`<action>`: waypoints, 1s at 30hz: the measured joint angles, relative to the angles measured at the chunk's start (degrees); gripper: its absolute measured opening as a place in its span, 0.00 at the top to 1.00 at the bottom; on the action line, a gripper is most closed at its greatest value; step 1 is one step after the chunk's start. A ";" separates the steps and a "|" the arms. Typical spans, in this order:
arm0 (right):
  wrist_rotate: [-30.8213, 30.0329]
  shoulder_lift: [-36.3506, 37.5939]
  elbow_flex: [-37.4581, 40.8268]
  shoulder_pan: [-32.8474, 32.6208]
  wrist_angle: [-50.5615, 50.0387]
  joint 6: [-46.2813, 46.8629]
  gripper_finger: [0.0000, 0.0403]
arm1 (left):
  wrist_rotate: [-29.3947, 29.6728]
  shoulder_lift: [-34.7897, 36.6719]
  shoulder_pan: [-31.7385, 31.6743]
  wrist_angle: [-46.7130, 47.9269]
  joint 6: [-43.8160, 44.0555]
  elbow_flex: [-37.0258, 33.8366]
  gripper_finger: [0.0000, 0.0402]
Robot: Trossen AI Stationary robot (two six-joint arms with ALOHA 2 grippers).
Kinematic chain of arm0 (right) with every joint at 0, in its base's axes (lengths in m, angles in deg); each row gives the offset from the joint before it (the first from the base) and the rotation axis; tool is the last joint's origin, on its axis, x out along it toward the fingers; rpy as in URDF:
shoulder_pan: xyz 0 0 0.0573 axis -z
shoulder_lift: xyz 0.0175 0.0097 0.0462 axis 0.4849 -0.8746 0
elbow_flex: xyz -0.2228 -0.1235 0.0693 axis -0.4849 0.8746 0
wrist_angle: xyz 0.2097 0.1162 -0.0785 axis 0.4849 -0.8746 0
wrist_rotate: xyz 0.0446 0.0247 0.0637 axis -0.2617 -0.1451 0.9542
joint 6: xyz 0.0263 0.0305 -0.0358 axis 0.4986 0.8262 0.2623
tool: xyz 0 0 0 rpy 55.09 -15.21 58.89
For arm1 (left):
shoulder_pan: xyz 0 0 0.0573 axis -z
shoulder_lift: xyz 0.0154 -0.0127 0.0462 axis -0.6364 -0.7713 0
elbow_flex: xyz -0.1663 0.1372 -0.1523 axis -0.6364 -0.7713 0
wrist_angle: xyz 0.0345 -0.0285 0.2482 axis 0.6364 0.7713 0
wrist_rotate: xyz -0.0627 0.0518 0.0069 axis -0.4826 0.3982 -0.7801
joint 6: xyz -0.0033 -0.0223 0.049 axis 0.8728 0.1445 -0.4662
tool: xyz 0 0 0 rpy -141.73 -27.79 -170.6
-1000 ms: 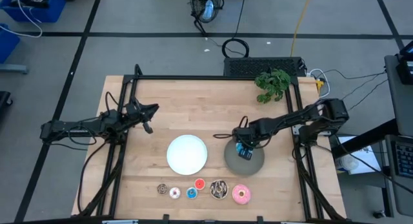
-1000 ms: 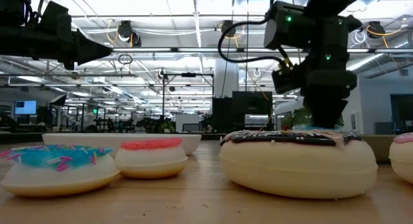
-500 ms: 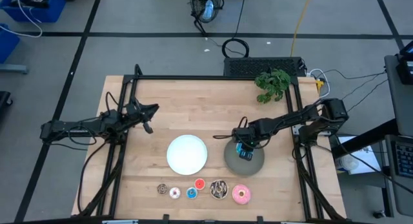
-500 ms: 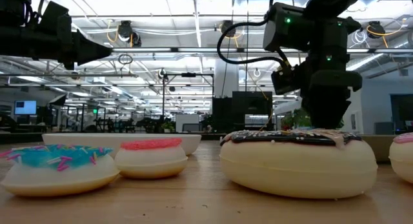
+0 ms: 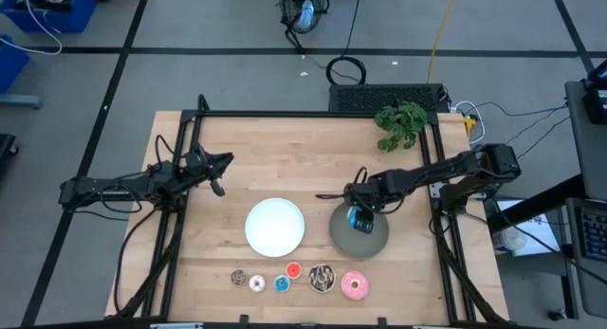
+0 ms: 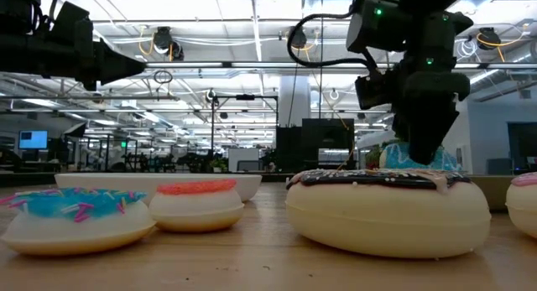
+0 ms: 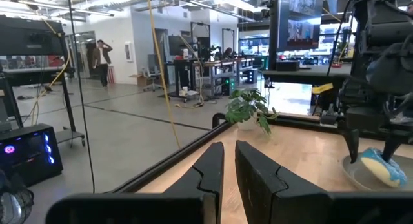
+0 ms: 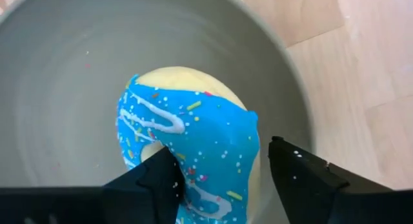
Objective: Pick & Place donuts
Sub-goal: Put the large blue donut on the brown plate, then put the large pink donut on the brown plate
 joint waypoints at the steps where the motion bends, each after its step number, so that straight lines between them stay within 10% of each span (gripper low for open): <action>1: -0.01 0.00 -0.01 0.35 -0.18 -0.81 0.48 | 0.00 0.00 0.00 0.00 0.02 0.00 0.89; 30: -1.44 0.04 -13.24 2.25 -14.39 -11.87 0.42 | 0.00 0.02 0.00 0.48 -0.07 0.00 0.89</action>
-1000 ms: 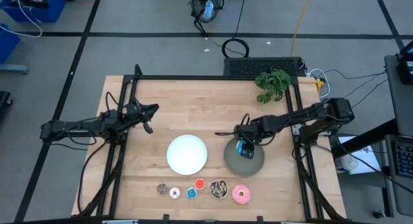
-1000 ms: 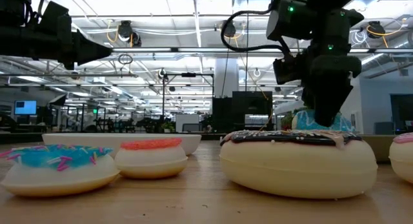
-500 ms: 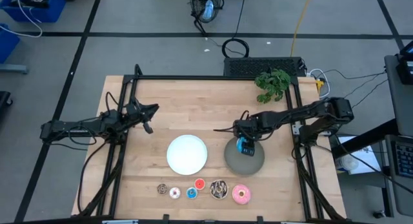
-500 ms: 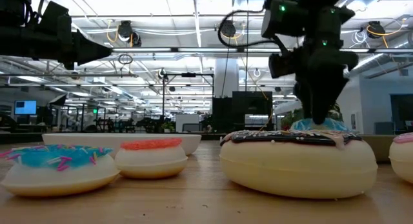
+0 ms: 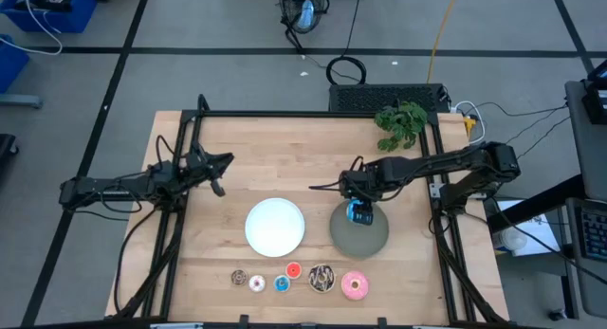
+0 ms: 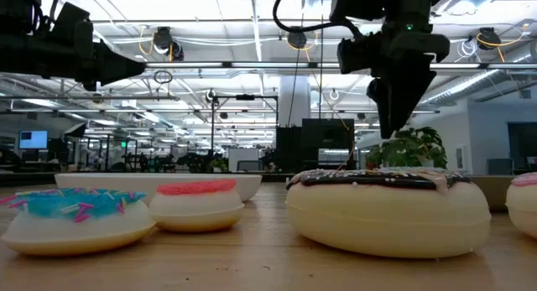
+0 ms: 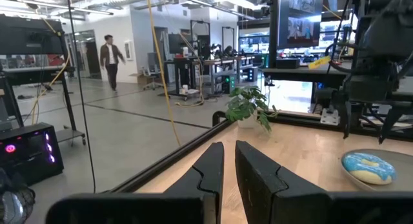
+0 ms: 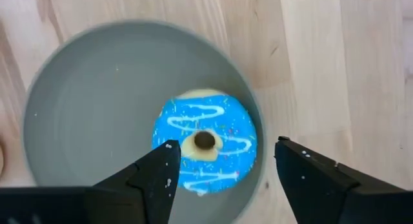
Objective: Pick & Place donuts
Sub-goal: Put the large pink donut on the brown plate
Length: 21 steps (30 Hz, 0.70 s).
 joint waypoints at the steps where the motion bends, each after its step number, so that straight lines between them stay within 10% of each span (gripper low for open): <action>1: 0.03 0.00 -0.45 -0.16 -1.28 0.00 0.43 | 0.00 0.00 0.00 0.01 -0.06 0.00 0.89; 7: -4.25 0.00 -6.08 -3.05 -9.67 5.24 0.54 | 0.00 0.00 0.02 0.00 -0.37 0.00 0.89; 15: -7.54 0.00 -12.89 -13.45 -12.98 9.41 0.96 | 0.00 -0.01 0.02 -0.20 -0.10 0.00 0.89; 21: -10.21 -0.02 -13.47 -20.30 -13.22 16.09 0.98 | 0.00 0.00 0.00 -0.20 -0.06 -0.01 0.89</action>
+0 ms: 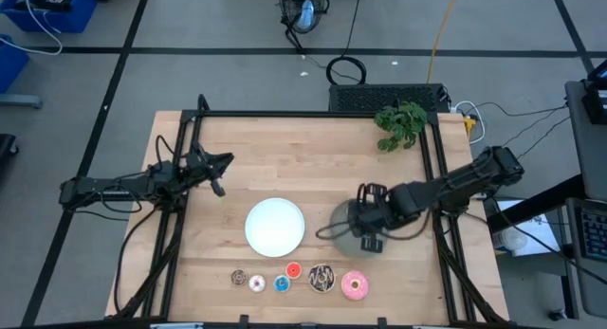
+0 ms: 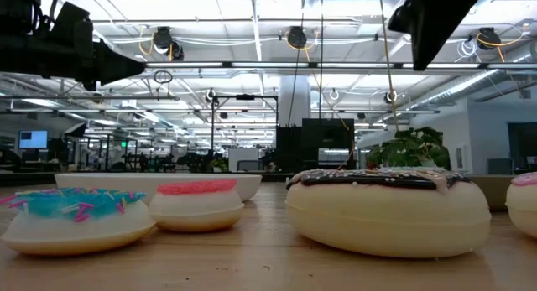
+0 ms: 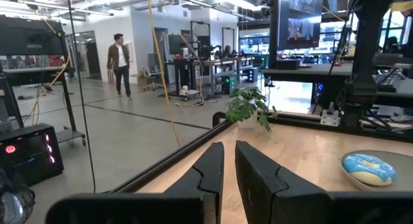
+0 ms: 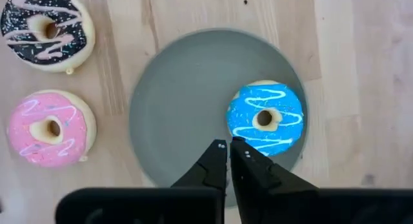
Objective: Pick & Place donuts
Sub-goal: Put the large pink donut on the brown plate
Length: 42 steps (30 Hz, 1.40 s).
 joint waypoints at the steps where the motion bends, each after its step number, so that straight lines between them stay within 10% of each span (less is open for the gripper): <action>1: -0.53 0.00 0.00 -1.06 0.31 0.63 0.99 | 0.00 0.00 0.00 0.05 0.02 0.01 0.89; 16: 1.17 -9.35 -16.93 -10.09 -7.61 4.07 1.00 | 0.02 -0.02 0.02 0.20 0.85 0.01 0.89; 42: 3.29 -12.13 -16.83 -14.79 5.77 7.30 1.00 | 0.02 -0.02 0.00 1.55 2.00 0.00 0.89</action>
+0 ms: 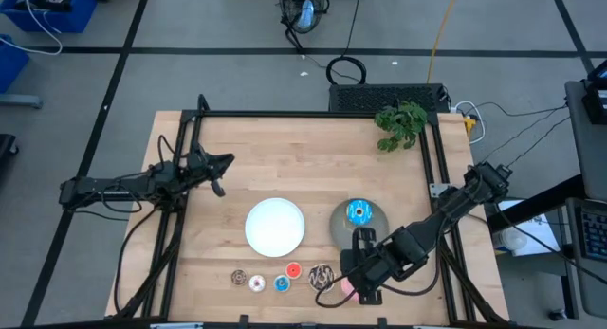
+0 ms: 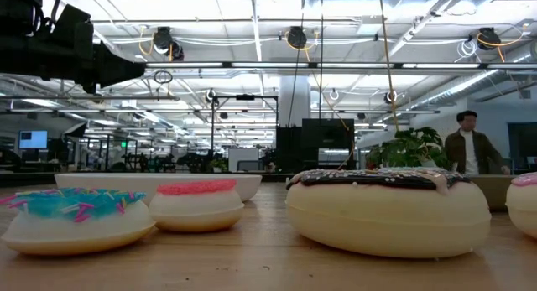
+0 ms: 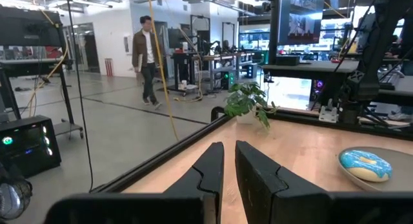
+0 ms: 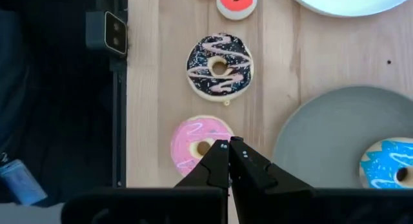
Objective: Pick & Place donuts
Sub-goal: Put the large pink donut on the brown plate
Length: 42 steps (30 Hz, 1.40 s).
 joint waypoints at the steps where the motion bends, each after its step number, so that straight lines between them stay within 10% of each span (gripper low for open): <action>1: 0.18 0.01 0.51 -0.23 0.50 -0.34 1.00 | 0.01 0.00 0.01 0.22 0.32 0.01 0.89; 13: -1.02 0.07 11.10 -3.17 9.39 3.06 0.98 | 0.01 0.00 0.02 0.10 0.75 0.01 0.89; 27: 3.70 0.07 17.21 -1.31 17.15 4.65 0.57 | 0.01 0.00 0.02 0.03 0.71 0.01 0.89; 42: 5.40 0.00 26.41 -0.55 28.18 1.82 0.51 | 0.03 0.00 0.01 -0.03 0.29 0.01 0.89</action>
